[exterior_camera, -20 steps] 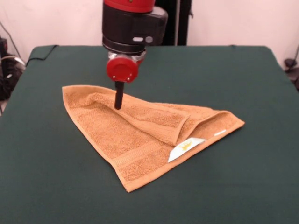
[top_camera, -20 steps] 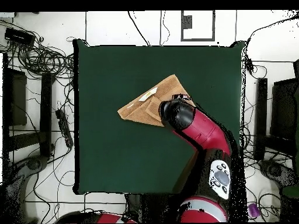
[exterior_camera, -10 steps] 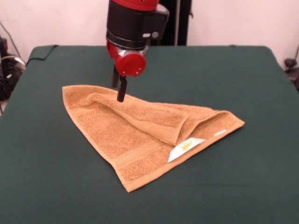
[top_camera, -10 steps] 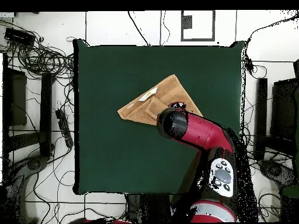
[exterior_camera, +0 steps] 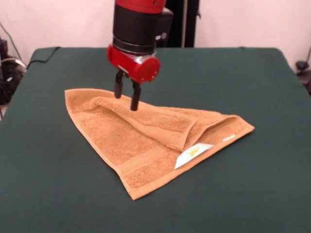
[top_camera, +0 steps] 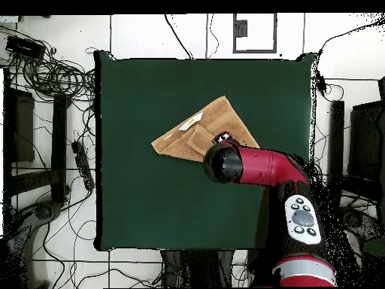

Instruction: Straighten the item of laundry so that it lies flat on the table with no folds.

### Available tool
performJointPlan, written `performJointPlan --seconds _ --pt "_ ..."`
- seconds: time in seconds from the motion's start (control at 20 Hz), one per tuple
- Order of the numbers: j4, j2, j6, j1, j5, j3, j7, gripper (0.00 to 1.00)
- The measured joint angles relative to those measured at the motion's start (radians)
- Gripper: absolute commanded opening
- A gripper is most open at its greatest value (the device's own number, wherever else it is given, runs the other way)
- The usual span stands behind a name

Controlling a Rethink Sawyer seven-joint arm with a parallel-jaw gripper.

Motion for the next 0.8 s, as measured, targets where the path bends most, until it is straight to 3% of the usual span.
performJointPlan --seconds 0.1,0.45,0.8 --pt "0.001 -0.003 0.001 -0.054 -0.073 0.099 -0.061 1.00" --pt "-0.002 -0.005 0.046 -0.116 -0.187 0.232 -0.216 1.00" --pt "-0.004 -0.005 0.181 -0.188 -0.281 0.380 -0.501 1.00"
